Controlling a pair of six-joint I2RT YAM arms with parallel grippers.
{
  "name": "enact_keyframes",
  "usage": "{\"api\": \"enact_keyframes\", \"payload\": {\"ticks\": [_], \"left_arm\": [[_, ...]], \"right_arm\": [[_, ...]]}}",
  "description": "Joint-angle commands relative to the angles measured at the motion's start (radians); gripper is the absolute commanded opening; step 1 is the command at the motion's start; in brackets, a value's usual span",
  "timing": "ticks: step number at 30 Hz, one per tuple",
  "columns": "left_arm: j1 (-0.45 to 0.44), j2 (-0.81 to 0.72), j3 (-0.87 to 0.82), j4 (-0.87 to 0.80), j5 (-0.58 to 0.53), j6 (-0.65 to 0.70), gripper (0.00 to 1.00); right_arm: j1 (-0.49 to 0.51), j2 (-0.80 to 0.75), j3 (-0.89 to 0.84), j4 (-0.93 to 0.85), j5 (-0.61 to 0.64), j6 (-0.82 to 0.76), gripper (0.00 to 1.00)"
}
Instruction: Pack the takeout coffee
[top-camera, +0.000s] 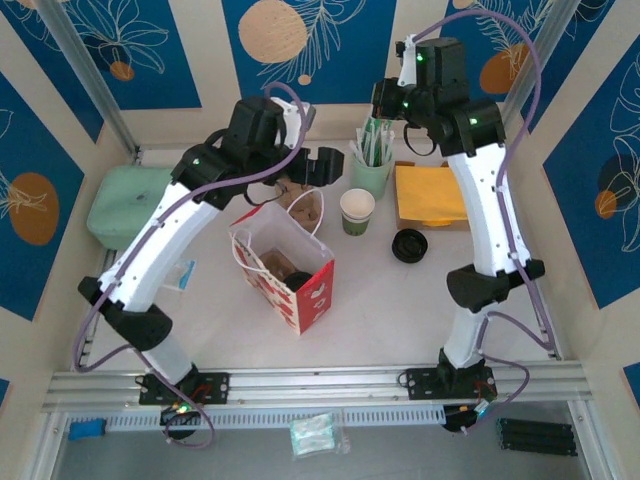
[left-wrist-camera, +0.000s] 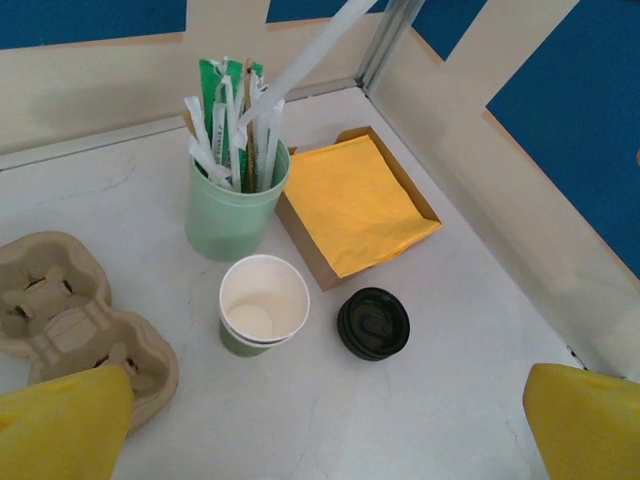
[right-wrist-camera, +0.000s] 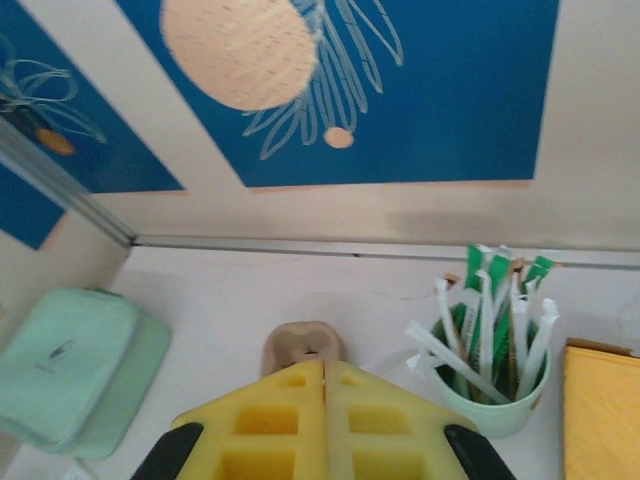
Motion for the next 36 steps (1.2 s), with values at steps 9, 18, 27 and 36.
{"api": "enact_keyframes", "payload": {"ticks": [9,18,27,36], "left_arm": [[0.025,-0.295,-0.300,0.082,-0.089,-0.021,0.99],[0.035,-0.515,-0.464,0.078,-0.171,-0.060,0.99],[0.036,-0.605,-0.518,0.051,-0.164,-0.084,1.00],[0.036,-0.619,-0.504,-0.009,-0.121,-0.079,0.99]], "right_arm": [[0.205,-0.217,-0.028,0.031,-0.026,-0.009,0.00],[0.414,-0.306,-0.051,0.006,-0.027,-0.006,0.00],[0.599,-0.334,-0.150,-0.085,0.027,0.013,0.00],[0.658,-0.348,-0.274,-0.171,0.027,0.060,0.00]]}}
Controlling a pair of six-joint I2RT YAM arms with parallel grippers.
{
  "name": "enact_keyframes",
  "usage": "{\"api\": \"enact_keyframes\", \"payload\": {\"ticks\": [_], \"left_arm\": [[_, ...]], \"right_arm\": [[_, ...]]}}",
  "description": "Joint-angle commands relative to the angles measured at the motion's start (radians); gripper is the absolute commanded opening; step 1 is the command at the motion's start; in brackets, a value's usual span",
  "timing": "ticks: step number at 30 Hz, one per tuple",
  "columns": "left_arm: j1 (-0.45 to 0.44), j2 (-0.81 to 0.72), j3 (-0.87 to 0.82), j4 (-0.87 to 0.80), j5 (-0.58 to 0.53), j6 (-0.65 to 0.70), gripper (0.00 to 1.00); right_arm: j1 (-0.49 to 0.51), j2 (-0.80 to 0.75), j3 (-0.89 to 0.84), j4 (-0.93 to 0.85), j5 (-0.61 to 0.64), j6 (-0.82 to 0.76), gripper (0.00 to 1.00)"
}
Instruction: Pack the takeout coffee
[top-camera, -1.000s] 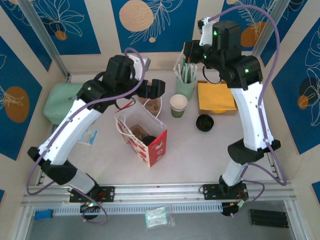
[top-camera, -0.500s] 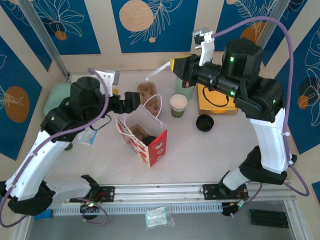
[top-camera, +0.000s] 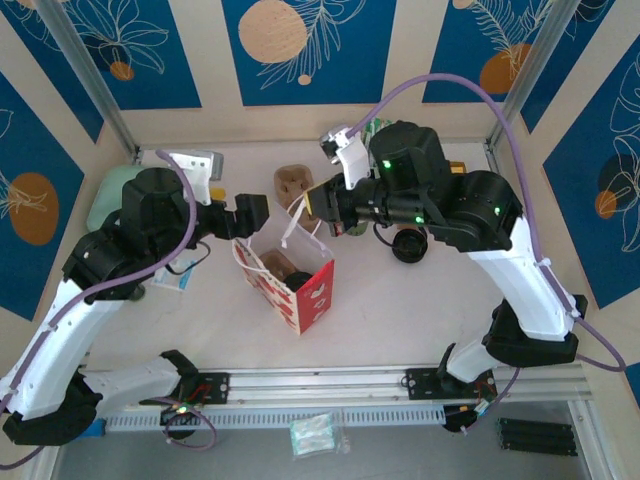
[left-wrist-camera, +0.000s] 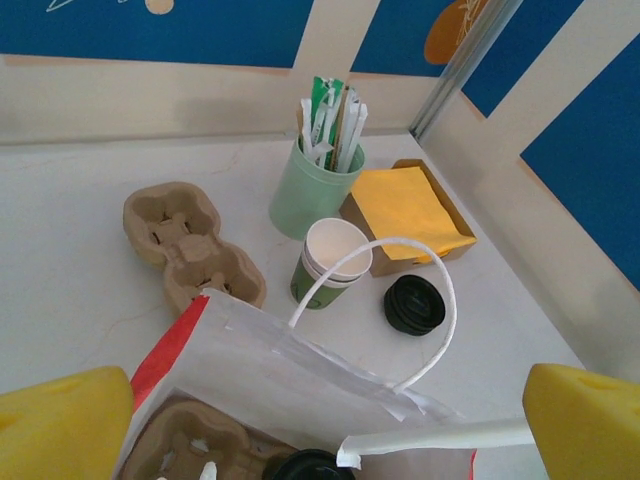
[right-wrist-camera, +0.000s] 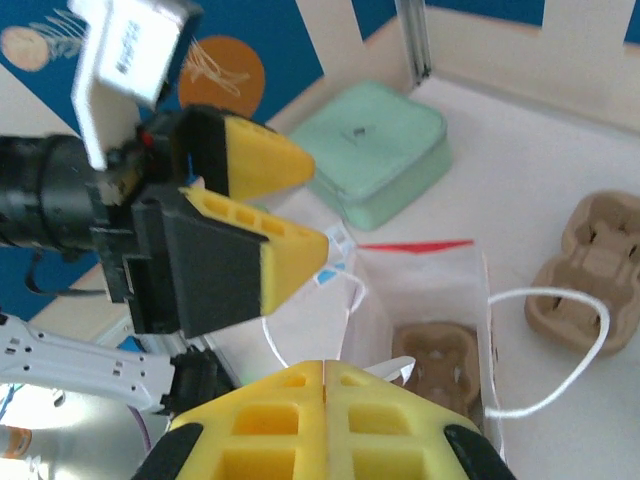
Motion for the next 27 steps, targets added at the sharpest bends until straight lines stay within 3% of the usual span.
{"api": "enact_keyframes", "payload": {"ticks": [1,13,27], "left_arm": [[0.011,-0.018,0.001,-0.038,0.028,-0.003,0.99],[0.011,-0.063,-0.081,-0.014,0.028,-0.016,0.99],[0.010,-0.120,-0.151,0.053,0.004,-0.030,0.99]], "right_arm": [[0.011,-0.019,-0.025,-0.060,0.003,0.035,0.00],[0.017,0.090,-0.028,-0.181,-0.074,0.045,0.00],[0.014,0.222,-0.049,-0.198,-0.122,0.046,0.00]]}}
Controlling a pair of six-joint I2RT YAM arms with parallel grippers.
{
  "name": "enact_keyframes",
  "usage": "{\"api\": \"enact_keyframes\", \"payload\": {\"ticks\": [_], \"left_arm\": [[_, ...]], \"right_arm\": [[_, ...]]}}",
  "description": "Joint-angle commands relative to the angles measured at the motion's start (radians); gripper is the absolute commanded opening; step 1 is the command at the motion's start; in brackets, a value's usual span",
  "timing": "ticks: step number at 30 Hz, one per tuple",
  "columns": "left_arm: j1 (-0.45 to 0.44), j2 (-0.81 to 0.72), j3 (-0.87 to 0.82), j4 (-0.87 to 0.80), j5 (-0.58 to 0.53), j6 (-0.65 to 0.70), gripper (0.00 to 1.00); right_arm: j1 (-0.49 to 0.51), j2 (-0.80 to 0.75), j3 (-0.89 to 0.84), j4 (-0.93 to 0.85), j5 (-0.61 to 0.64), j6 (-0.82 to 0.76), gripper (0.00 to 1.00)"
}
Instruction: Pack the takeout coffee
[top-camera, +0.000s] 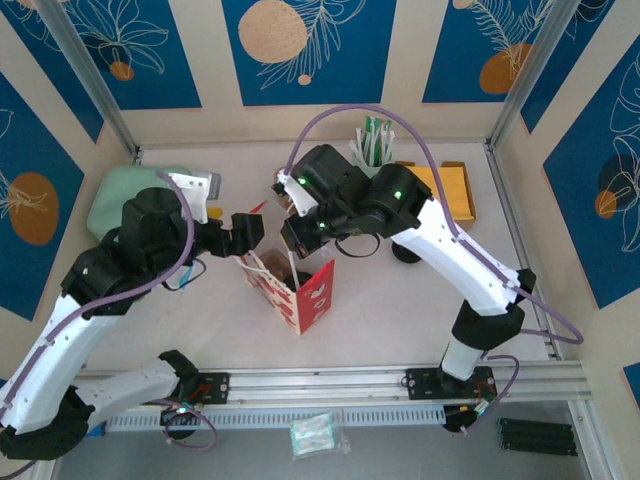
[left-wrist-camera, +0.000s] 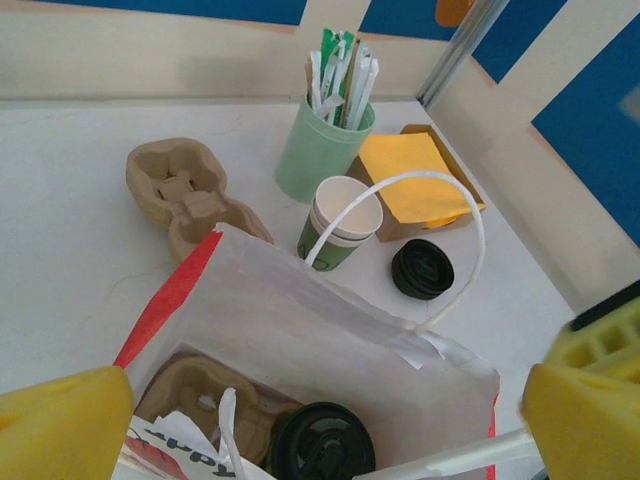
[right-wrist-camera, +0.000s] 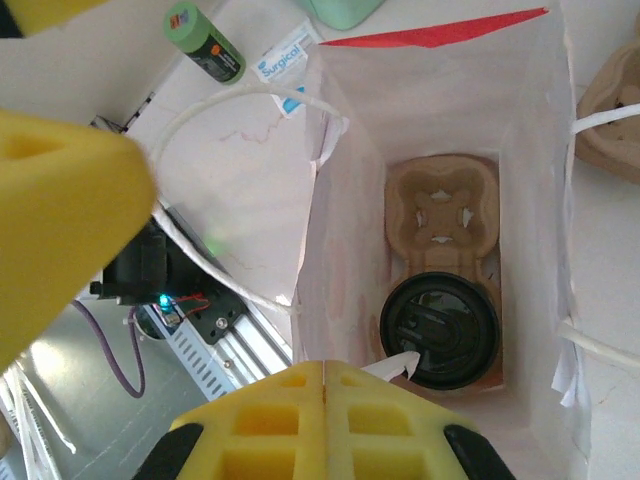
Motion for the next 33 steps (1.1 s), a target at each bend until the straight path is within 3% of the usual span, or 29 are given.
{"api": "enact_keyframes", "payload": {"ticks": [1,13,18,22,33], "left_arm": [[0.010,-0.020,-0.012,0.049,-0.009,-0.019,0.99],[0.010,-0.033,-0.057,0.122,-0.008,-0.046,0.99],[0.011,-0.027,-0.060,0.130,-0.010,-0.048,0.99],[0.010,-0.024,-0.060,0.129,-0.015,-0.048,0.99],[0.010,-0.007,-0.049,0.127,-0.018,-0.047,0.99]], "right_arm": [[0.001,0.027,-0.018,-0.022,-0.037,0.013,0.00],[-0.013,0.118,-0.091,0.070,-0.070,0.033,0.01],[-0.030,0.142,-0.084,0.086,-0.071,0.036,0.18],[-0.044,0.151,-0.064,0.097,-0.078,0.040,0.38],[-0.037,0.161,0.023,0.079,-0.090,0.039,0.48]]}}
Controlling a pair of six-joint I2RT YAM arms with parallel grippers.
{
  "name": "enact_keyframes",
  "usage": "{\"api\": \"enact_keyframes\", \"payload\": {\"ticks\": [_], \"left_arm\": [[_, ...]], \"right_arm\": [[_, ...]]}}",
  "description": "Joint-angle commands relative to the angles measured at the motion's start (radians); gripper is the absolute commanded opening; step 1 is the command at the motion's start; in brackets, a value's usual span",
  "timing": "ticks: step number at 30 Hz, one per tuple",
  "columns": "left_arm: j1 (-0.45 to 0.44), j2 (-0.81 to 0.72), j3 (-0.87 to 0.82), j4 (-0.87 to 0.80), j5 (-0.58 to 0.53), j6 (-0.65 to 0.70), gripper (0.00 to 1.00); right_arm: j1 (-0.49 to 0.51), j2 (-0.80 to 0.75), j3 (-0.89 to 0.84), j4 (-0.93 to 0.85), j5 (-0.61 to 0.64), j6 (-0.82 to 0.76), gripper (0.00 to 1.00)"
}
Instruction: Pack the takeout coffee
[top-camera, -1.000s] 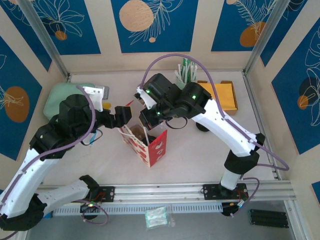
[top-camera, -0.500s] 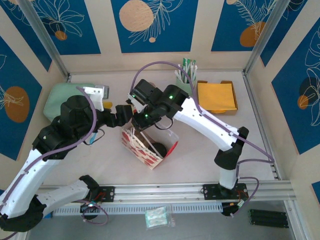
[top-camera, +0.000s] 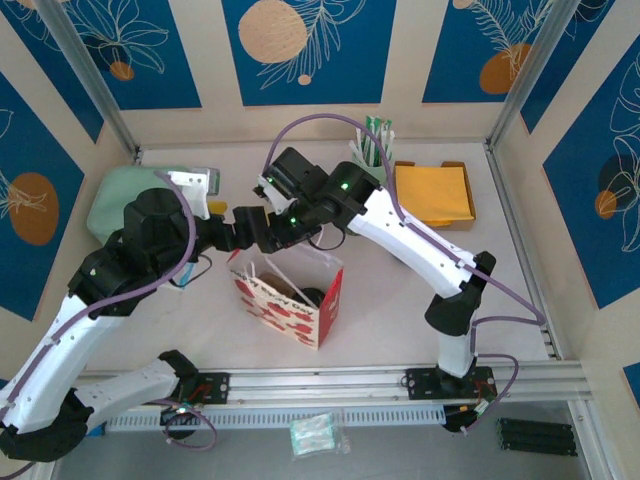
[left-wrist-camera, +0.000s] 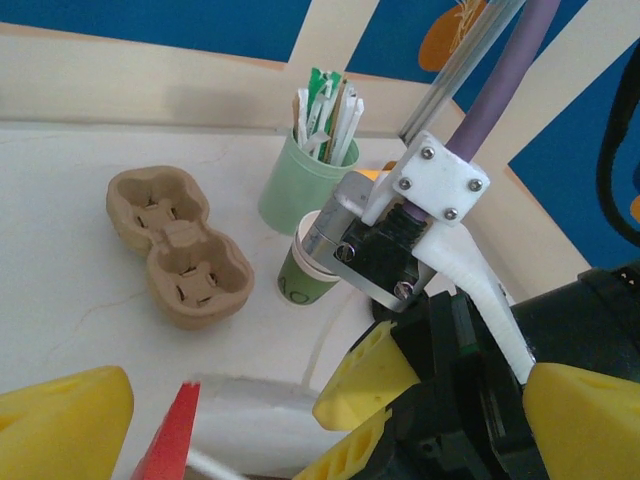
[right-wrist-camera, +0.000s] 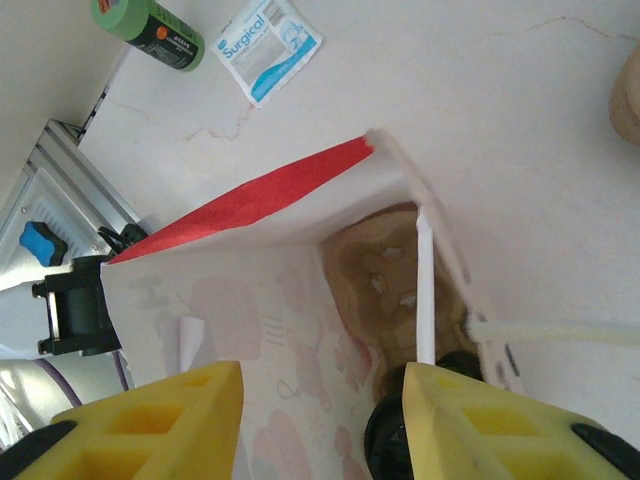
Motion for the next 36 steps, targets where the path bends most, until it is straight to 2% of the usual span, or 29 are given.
{"api": "enact_keyframes", "payload": {"ticks": [1,12,22,26,36], "left_arm": [[0.011,0.004,0.009,0.003,-0.015,0.000,0.99],[0.009,0.010,0.038,-0.011,-0.026,0.003,0.99],[0.010,0.052,0.091,-0.014,0.022,0.002,0.99],[0.008,0.078,0.110,0.002,0.056,-0.008,1.00],[-0.031,0.181,0.164,0.049,0.091,-0.019,0.99]], "right_arm": [[0.014,0.000,0.054,-0.012,-0.031,0.002,0.49],[0.031,-0.084,0.119,-0.019,-0.009,0.016,0.53],[-0.008,-0.232,0.059,0.003,0.031,0.011,0.59],[-0.063,-0.318,-0.037,0.035,0.022,0.017,0.61],[-0.302,-0.532,-0.366,0.177,-0.115,0.085,0.62]]}}
